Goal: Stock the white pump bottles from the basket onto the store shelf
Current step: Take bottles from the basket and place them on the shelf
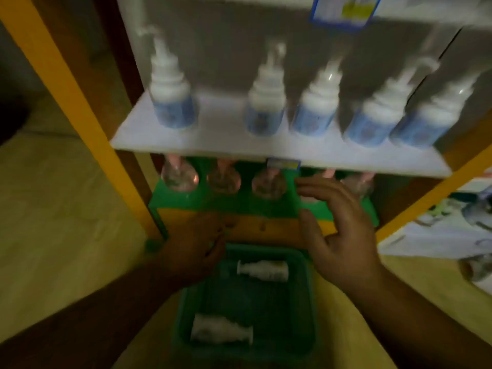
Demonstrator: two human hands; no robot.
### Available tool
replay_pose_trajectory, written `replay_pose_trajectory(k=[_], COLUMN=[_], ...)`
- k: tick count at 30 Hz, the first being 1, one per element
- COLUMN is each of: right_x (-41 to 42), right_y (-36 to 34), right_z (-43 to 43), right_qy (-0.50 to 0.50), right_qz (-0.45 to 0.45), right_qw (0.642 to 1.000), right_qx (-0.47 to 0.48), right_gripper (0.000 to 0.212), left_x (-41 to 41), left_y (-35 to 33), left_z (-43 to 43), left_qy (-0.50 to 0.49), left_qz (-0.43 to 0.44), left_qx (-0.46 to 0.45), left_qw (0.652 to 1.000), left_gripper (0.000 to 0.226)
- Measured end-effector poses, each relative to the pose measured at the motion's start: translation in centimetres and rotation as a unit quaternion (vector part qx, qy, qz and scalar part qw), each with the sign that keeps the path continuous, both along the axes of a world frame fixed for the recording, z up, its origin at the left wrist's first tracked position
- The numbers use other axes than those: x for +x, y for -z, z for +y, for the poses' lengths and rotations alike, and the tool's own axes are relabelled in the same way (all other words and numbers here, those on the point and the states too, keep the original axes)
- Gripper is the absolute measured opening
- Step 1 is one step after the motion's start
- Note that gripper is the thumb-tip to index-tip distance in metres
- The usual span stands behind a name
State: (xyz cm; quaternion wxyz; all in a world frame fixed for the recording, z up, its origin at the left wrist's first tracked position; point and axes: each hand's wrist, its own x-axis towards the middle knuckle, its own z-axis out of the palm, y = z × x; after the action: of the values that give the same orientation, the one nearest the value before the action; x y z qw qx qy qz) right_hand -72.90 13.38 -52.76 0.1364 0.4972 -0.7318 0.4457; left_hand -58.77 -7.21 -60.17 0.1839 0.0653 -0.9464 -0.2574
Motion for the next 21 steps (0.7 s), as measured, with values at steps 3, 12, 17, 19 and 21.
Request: replay_pose_trajectory(k=[3,12,17,19,21], right_x=[1.1,1.9,3.9,6.0,7.5], right_y=[8.5,28.0,33.5,35.5,36.9], right_z=[0.3,0.2,-0.9,-1.2,-1.5], right_qy=[0.007,-0.015,-0.017,-0.021,-0.030], right_qz=[-0.104,-0.282,-0.308,-0.306,-0.245], right_qw=[0.975,0.766,0.694,0.696,0.717], right_qx=[0.196,0.578,0.650,0.649,0.652], right_gripper=[0.034,0.080,0.074,0.070,0.054], left_x=[1.6,4.2,5.1,5.6,6.2], left_y=[8.4,20.4,24.6,26.2,27.0], left_z=[-0.1,2.3,3.4,3.6,3.6], left_qy=[-0.103,-0.077,-0.068,-0.069,-0.065], left_qz=[-0.143,-0.431,-0.436,-0.463,-0.487], left_qx=[0.124,0.189,0.246,0.226,0.214], left_qw=[0.977,0.879,0.863,0.855,0.844], left_gripper=[0.035,0.062,0.055,0.060,0.058])
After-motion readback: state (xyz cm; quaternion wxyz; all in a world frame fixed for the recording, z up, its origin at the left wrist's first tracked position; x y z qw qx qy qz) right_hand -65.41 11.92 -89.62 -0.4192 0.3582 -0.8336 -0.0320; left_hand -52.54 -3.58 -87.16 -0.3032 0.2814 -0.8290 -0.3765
